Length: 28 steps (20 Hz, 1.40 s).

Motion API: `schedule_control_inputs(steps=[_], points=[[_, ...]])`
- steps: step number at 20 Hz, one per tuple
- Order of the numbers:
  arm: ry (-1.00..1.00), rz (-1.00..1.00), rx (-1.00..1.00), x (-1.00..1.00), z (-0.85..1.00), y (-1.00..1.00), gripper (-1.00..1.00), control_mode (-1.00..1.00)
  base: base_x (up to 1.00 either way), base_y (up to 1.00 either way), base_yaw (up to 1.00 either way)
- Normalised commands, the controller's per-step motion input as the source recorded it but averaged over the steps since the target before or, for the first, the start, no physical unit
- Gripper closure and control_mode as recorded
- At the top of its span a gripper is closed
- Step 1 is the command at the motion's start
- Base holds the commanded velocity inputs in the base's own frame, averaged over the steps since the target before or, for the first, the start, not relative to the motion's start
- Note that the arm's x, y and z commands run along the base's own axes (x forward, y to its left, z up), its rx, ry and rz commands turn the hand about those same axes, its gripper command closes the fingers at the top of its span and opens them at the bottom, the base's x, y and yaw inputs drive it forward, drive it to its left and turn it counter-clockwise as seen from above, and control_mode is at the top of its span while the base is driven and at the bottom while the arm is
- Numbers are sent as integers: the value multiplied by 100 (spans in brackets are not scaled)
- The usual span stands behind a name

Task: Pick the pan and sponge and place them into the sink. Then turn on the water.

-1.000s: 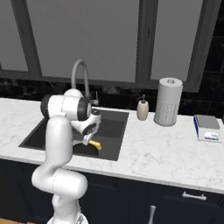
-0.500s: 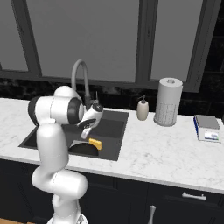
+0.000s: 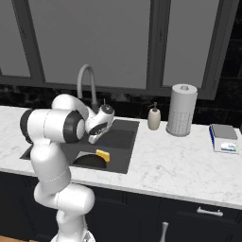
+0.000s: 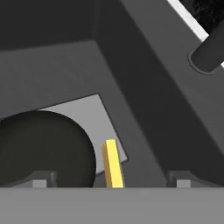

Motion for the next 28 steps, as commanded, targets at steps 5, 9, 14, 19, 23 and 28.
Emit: schedule_control_inputs(steps=[5,9,14,19,23,28], points=[[16,-19,0,0,48,-27,-100,-100,0,0,0],[12,-13,4,0,22,-16,-100,-100,0,0,0],[7,0,6,1,0,-7,-100,-100,0,0,0],[1,-16,19,1,0,0,-100,-100,0,0,0],[0,-47,31,0,0,0,-100,-100,0,0,0],[2,-54,23,1,0,0,-100,-100,0,0,0]])
